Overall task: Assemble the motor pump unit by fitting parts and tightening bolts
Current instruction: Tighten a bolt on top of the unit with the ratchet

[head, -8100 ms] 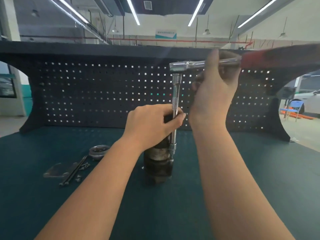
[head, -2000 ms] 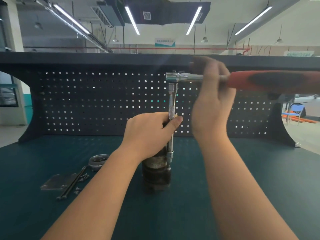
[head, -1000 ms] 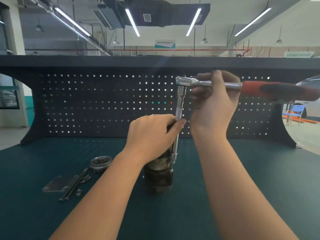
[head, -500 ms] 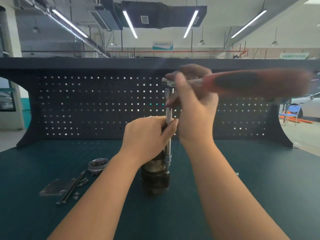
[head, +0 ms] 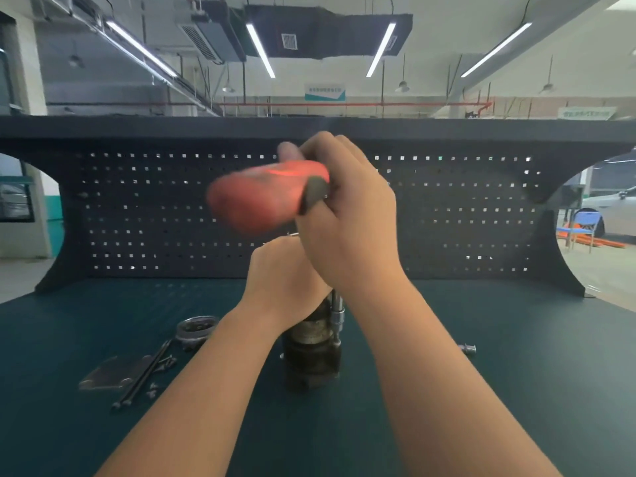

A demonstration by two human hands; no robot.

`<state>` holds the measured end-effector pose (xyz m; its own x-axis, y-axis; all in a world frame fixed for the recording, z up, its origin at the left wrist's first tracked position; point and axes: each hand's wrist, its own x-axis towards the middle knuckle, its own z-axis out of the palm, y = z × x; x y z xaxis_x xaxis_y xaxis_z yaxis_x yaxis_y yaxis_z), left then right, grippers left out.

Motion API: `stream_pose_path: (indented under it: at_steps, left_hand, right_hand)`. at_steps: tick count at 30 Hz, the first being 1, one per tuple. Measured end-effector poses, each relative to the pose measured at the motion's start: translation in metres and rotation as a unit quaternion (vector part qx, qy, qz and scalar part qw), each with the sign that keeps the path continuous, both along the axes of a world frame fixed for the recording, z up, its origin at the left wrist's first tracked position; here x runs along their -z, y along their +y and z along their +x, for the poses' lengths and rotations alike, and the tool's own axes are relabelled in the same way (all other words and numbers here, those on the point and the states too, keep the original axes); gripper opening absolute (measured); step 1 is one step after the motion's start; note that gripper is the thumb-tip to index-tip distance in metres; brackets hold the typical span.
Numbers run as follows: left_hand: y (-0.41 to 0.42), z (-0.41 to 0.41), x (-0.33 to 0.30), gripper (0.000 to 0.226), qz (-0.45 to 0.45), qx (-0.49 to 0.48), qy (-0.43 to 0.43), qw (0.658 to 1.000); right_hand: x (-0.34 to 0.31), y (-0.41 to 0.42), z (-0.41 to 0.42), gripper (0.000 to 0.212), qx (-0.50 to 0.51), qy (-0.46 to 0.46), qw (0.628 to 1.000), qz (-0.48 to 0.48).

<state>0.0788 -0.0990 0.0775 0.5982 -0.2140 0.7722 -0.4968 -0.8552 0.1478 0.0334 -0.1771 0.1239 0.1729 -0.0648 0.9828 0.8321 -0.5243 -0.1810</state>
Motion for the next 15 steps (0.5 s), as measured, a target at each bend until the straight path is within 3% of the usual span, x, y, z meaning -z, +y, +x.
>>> stream_pose_path:
  at_steps: [2, 4, 7, 9, 11, 13, 15]
  left_hand:
    - [-0.003, -0.003, -0.002, 0.034, 0.006, 0.001, -0.039, 0.999]
    - [-0.004, -0.001, -0.002, 0.041, 0.019, -0.019, -0.061, 0.998]
    - [0.000, 0.007, 0.002, 0.052, 0.012, -0.032, -0.056, 0.998]
    - [-0.001, 0.008, 0.003, 0.053, 0.001, -0.025, -0.065, 0.998]
    - [-0.002, 0.008, 0.002, 0.055, 0.009, -0.032, -0.063, 0.997]
    - [-0.004, 0.006, 0.001, 0.057, 0.021, -0.043, -0.061, 0.997]
    - [-0.005, 0.002, 0.001, 0.045, 0.009, -0.023, -0.063, 0.998]
  right_hand:
    - [-0.001, -0.008, 0.002, 0.027, -0.062, 0.015, 0.997, 0.050]
    - [-0.003, -0.023, 0.005, 0.018, -0.153, 0.032, 0.977, 0.148]
    - [-0.004, -0.047, 0.017, 0.008, -0.275, 0.134, 0.883, 0.357]
    - [-0.005, -0.059, 0.024, 0.009, -0.331, 0.201, 0.815, 0.430]
    - [-0.006, -0.060, 0.023, 0.009, -0.315, 0.172, 0.832, 0.423]
    - [-0.006, -0.047, 0.015, 0.010, -0.276, 0.060, 0.878, 0.386]
    - [-0.004, -0.027, 0.004, 0.008, -0.224, -0.052, 0.924, 0.307]
